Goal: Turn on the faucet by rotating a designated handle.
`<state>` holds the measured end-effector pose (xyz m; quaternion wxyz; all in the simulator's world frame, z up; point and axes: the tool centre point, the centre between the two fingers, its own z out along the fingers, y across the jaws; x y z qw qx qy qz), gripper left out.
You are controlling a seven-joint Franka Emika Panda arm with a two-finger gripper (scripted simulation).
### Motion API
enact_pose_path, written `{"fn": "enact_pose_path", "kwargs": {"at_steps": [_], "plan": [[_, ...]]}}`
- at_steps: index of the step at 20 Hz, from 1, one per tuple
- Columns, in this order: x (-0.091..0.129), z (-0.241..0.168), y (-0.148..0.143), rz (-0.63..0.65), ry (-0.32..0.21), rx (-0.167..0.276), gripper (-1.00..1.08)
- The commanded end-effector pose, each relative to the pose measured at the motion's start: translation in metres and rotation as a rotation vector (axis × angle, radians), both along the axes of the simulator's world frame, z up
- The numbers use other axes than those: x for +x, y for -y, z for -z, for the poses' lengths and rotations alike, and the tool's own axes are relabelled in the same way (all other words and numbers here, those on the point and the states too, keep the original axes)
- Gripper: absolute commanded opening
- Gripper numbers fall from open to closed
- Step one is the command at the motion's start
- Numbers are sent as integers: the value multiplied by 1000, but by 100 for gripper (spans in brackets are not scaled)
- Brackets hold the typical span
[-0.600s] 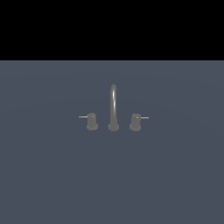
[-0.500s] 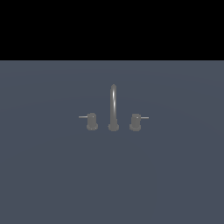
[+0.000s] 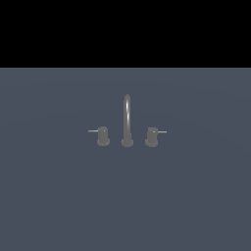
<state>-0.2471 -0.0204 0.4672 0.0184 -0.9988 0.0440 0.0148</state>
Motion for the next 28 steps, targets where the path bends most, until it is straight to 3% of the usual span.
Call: {"fn": "enact_pose_path", "kwargs": {"at_steps": [1, 7, 13, 28], "plan": [[0, 0, 0, 2, 0, 1, -100], [9, 3, 1, 28, -1, 5, -100], [32, 11, 2, 98, -3, 17, -100], [138, 71, 17, 455, -23, 55, -100]]}}
